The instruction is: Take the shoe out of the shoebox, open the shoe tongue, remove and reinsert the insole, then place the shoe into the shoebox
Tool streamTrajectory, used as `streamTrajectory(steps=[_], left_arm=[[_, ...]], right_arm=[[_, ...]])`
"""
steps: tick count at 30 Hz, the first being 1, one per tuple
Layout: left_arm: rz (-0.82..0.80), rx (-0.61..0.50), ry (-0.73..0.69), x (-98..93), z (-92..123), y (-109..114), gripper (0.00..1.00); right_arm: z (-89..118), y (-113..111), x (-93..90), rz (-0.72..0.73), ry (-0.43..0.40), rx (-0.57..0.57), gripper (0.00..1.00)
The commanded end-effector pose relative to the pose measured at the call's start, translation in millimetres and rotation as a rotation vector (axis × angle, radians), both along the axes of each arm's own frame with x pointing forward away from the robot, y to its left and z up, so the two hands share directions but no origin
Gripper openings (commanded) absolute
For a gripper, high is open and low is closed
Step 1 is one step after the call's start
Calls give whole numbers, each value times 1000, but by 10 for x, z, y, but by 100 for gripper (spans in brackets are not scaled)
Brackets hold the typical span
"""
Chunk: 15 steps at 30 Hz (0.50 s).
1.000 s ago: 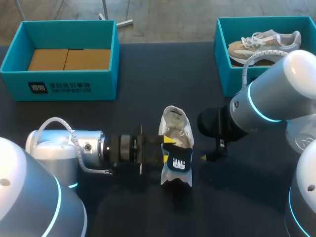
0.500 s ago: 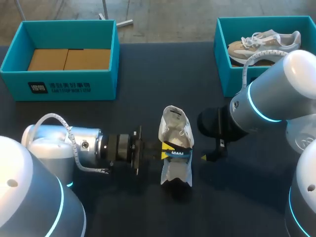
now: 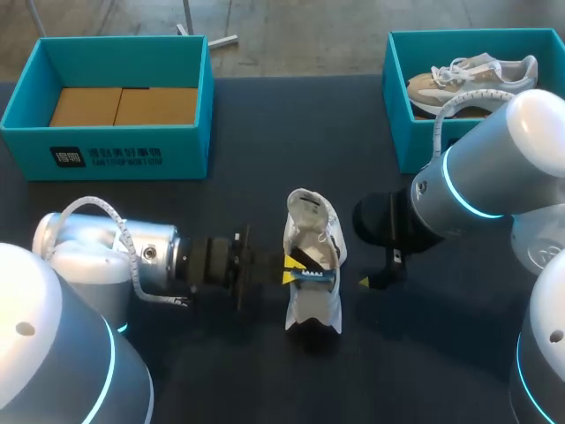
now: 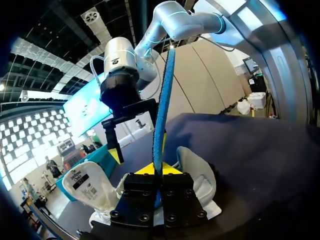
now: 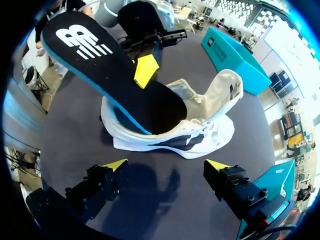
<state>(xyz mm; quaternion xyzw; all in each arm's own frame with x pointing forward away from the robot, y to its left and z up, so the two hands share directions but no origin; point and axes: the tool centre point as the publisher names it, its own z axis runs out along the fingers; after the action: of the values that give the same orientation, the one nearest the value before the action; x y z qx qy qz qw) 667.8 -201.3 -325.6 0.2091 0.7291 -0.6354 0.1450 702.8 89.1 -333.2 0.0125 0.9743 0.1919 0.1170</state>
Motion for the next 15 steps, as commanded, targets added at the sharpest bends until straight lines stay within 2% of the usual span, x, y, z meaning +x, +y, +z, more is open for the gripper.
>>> streamTrajectory(steps=[1,8,13,14,15], left_arm=[[-6,14,4,91,-49,-30,0],[-1,27,10,203,-112,-87,0],[-5,5,-2,83,-7,-73,0],[-12,1,-6,58,11,-65,5],[-14,0,-8,32,29,-56,22]], right_arm=[[-11,0,-8,0,-2,1,100],[-11,0,-8,0,-2,1,100],[-11,0,-8,0,-2,1,100],[-11,0,-8,0,-2,1,100],[-11,0,-8,0,-2,1,100]])
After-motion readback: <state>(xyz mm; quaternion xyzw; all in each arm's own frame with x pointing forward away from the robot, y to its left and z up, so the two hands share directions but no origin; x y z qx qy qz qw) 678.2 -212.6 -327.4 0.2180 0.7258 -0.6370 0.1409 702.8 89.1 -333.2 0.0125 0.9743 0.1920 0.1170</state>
